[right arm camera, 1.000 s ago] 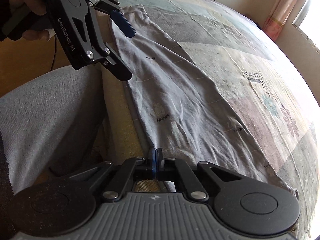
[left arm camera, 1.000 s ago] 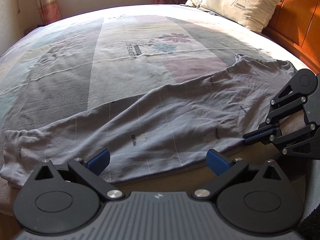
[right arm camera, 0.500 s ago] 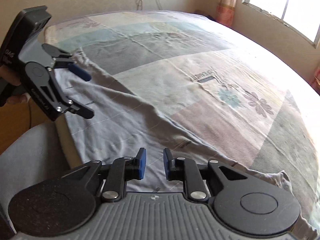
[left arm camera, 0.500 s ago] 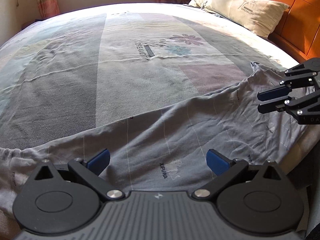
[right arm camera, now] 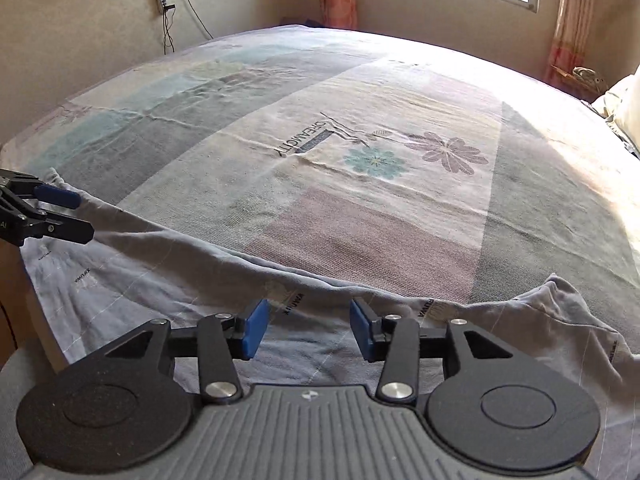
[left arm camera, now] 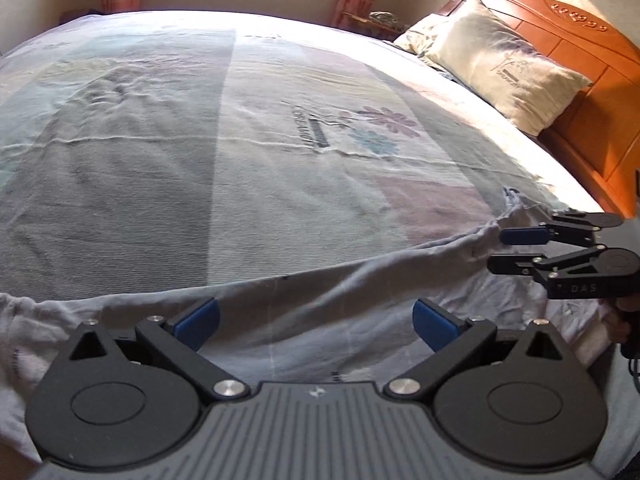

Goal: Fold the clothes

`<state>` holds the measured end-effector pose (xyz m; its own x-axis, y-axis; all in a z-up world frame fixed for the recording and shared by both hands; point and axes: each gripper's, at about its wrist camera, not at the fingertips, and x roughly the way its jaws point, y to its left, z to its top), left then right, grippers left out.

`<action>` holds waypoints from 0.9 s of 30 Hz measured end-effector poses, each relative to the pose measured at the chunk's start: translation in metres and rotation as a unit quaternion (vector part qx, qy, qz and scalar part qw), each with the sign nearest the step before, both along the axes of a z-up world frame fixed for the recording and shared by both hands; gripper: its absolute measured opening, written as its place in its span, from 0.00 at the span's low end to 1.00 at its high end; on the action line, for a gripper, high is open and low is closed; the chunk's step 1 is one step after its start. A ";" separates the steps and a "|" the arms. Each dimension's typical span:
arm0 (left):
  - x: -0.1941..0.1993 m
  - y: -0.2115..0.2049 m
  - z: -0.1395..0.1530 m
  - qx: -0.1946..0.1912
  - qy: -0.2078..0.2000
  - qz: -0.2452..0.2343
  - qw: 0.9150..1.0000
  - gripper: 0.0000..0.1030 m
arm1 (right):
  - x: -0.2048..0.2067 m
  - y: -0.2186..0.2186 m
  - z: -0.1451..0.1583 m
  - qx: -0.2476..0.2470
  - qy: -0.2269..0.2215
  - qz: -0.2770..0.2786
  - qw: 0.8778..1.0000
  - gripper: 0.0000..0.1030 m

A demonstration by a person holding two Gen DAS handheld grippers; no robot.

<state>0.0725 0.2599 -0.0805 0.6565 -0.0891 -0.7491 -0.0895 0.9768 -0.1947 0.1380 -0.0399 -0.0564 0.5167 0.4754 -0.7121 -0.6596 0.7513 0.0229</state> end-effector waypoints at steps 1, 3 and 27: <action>0.002 -0.003 0.000 -0.006 -0.002 -0.005 1.000 0.99 | 0.004 0.004 -0.003 -0.004 0.002 -0.003 1.000 0.57; 0.006 -0.008 -0.001 -0.019 -0.006 -0.014 1.000 0.99 | 0.015 0.012 -0.012 -0.010 0.011 -0.017 1.000 0.57; -0.021 -0.075 0.021 0.079 0.008 -0.101 0.992 0.99 | -0.092 -0.099 -0.006 -0.031 -0.004 -0.097 0.995 0.84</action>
<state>0.0518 0.1849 -0.0594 0.6249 -0.0989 -0.7744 0.1096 0.9932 -0.0384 0.0461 -0.1391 -0.0624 0.6006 0.3225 -0.7316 -0.5026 0.8639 -0.0318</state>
